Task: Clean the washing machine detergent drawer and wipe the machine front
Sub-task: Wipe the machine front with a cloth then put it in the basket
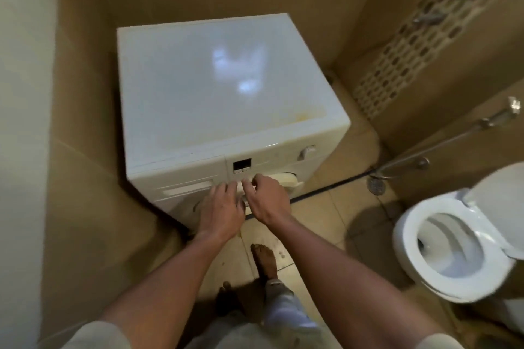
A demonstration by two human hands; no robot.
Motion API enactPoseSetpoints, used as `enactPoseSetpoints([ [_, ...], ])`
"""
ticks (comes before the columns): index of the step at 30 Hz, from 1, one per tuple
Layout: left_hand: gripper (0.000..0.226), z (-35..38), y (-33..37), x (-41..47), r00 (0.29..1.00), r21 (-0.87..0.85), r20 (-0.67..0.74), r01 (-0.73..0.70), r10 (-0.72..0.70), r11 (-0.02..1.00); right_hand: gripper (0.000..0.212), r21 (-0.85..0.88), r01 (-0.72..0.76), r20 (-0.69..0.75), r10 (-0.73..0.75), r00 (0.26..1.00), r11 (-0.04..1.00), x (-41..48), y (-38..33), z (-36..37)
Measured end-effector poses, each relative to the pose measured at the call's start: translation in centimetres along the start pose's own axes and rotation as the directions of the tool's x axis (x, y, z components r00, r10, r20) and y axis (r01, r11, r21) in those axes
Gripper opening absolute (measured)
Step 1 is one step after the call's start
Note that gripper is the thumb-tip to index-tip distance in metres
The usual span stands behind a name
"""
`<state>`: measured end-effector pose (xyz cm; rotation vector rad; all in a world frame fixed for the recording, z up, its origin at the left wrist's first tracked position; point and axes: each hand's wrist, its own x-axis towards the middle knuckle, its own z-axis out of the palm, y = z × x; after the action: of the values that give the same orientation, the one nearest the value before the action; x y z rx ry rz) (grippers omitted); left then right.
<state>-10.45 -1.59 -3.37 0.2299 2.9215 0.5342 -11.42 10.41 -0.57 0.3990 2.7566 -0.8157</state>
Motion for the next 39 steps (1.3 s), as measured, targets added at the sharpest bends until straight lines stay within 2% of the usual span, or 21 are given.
enactPoseSetpoints([
  [3,0.031,-0.8,4.7,1.5,0.968,0.157,-0.046,-0.235,0.245,0.959,0.046,-0.076,-0.031,-0.127,0.021,0.992,0.997,-1.3,4.7,-4.3],
  [7,0.031,-2.5,12.9,3.5,0.878,0.215,-0.062,-0.452,0.474,0.866,0.043,-0.079,-0.089,-0.247,0.066,0.967,0.993,-3.4,11.2,-11.8],
  [11,0.039,-4.8,24.4,5.5,0.711,0.290,-0.138,-0.637,0.690,0.714,0.044,-0.110,-0.133,-0.447,0.070,0.892,0.985,-5.4,17.9,-21.1],
  [14,0.035,-6.5,35.5,6.2,0.569,0.312,-0.231,-0.725,0.789,0.614,0.046,-0.180,-0.173,-0.578,0.038,0.815,0.968,-7.4,24.0,-29.6],
  [19,0.028,-10.0,52.8,5.2,0.322,0.322,-0.363,-0.838,0.875,0.442,0.048,-0.282,-0.280,-0.751,-0.029,0.660,0.918,-11.2,32.0,-44.3],
  [22,0.029,-12.6,61.1,4.1,0.201,0.358,-0.404,-0.863,0.893,0.356,0.046,-0.337,-0.340,-0.819,-0.095,0.566,0.878,-13.9,34.8,-52.1],
  [29,0.032,-17.1,77.0,2.6,-0.049,0.447,-0.430,-0.879,0.902,0.165,0.047,-0.436,-0.502,-0.875,-0.220,0.431,0.747,-18.6,38.2,-67.4],
  [34,0.032,-19.7,84.8,4.1,-0.188,0.501,-0.449,-0.862,0.874,0.072,0.047,-0.534,-0.549,-0.839,-0.322,0.439,0.643,-20.1,40.0,-74.9],
  [39,0.031,-22.6,90.9,8.4,-0.316,0.595,-0.412,-0.803,0.855,-0.010,0.043,-0.683,-0.535,-0.728,-0.396,0.560,0.498,-19.6,42.0,-81.8],
])
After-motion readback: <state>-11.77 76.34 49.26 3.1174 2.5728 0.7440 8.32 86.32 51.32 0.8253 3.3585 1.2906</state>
